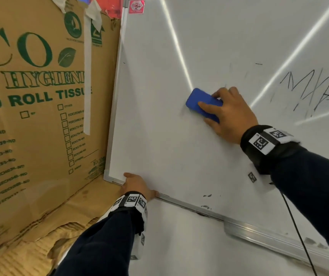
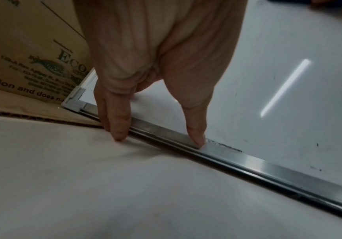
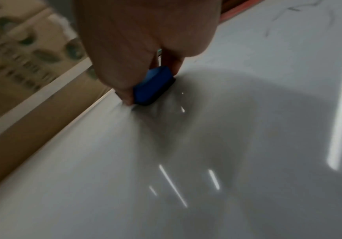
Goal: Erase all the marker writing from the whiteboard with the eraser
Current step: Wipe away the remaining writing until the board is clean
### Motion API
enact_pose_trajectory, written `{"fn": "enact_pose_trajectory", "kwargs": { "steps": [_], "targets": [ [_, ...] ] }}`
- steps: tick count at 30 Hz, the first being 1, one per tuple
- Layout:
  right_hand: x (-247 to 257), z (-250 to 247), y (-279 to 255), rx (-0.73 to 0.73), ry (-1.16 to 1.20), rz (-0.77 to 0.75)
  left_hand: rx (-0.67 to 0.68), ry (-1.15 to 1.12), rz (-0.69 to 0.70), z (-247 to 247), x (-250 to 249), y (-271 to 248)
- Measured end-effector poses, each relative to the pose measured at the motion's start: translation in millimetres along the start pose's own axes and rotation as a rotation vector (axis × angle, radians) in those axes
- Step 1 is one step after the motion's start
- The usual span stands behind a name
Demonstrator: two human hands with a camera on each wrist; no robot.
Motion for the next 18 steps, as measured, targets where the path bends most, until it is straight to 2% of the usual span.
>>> {"fn": "enact_pose_trajectory", "kwargs": {
  "steps": [2, 3, 6, 7, 8, 9, 11, 14, 16, 18],
  "targets": [
    [0.3, -4.6, 6.6, -0.086, 0.027, 0.116, -0.006, -0.012, -0.001, -1.1, 0.8, -2.4],
    [8.3, 1.4, 3.8, -0.076, 0.032, 0.086, -0.008, -0.022, -0.003, -2.3, 0.9, -3.7],
    [46.6, 41.1, -27.5, 0.161, 0.013, -0.269, -0.011, -0.022, 0.008, -2.3, 0.7, -3.0],
    [54.8, 50.5, -38.2, 0.250, 0.001, -0.348, -0.008, -0.028, 0.008, -1.6, 0.8, -2.7],
    [56.2, 54.4, -41.6, 0.303, -0.004, -0.365, -0.009, -0.031, 0.002, -1.1, 1.0, -3.0],
    [53.2, 52.7, -36.8, 0.301, -0.004, -0.347, -0.012, -0.030, -0.006, -1.3, 1.1, -3.1],
    [40.7, 40.4, -19.2, 0.206, 0.004, -0.219, -0.027, -0.010, 0.002, -3.9, 0.4, -6.8],
    [17.7, 13.9, 0.4, 0.048, 0.042, -0.018, -0.169, 0.087, 0.125, -18.1, -8.3, -18.2],
    [14.6, 9.8, -1.0, 0.020, 0.034, 0.002, -0.272, 0.130, 0.234, -36.4, -16.8, -25.4],
    [17.4, 12.5, -10.2, 0.047, 0.022, -0.054, -0.351, 0.155, 0.348, -55.7, -26.5, -27.9]
  ]
}}
Point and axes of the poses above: each hand's wrist, its own y-axis towards the middle knuckle, its own z-axis out of the palm, x = y × z, the point moved 3 cm from there along y, towards the middle knuckle, and after that the axes turned 6 degrees about y, right-handed, at the moved point
